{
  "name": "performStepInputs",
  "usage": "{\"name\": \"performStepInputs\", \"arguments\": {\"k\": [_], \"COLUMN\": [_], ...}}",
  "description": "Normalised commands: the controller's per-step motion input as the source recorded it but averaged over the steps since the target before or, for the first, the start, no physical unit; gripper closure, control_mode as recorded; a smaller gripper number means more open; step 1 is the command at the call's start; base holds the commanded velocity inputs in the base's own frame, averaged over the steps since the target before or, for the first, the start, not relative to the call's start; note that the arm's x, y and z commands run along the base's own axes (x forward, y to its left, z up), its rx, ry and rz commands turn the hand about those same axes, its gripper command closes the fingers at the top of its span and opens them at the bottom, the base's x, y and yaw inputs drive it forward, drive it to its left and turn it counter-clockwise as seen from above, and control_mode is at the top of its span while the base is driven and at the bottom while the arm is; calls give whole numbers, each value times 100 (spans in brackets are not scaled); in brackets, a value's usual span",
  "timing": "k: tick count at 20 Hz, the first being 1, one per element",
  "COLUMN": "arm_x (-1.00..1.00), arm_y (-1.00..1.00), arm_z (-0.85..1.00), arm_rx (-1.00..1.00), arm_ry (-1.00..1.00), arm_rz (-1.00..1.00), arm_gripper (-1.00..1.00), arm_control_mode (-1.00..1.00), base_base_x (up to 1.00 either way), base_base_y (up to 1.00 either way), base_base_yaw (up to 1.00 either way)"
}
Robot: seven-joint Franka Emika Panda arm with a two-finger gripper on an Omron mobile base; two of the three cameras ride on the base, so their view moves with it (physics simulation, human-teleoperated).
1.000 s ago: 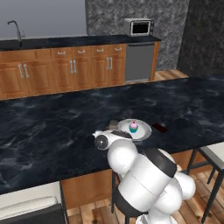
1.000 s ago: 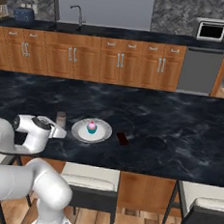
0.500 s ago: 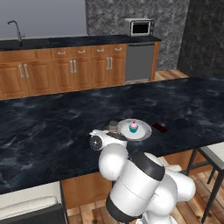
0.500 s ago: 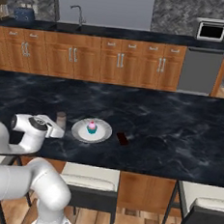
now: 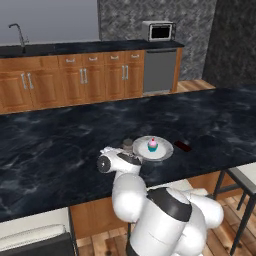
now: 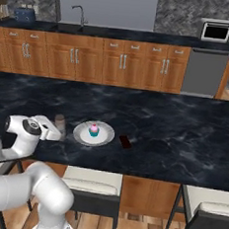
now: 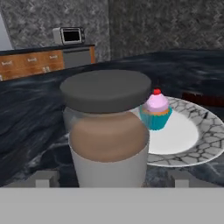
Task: Take the cinnamon bottle from the cabinet and place it on the dining table, next to the plate with the cupcake. Then take the chocolate from the dining counter and place it on the cupcake plate.
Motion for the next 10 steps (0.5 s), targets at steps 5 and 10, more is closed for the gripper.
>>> {"name": "performStepInputs", "arguments": {"k": [5,10], "arm_x": [-39,-56], "arm_y": [0,0], "arm_z": [98,100], "arm_rx": [0,1], "arm_ry": [-9,-2], "arm_rz": [-8,-12], "arm_gripper": [-100,-100], "arm_control_mode": [-100,-100], "base_base_x": [0,0], "base_base_y": [0,0], "base_base_yaw": [0,0]}}
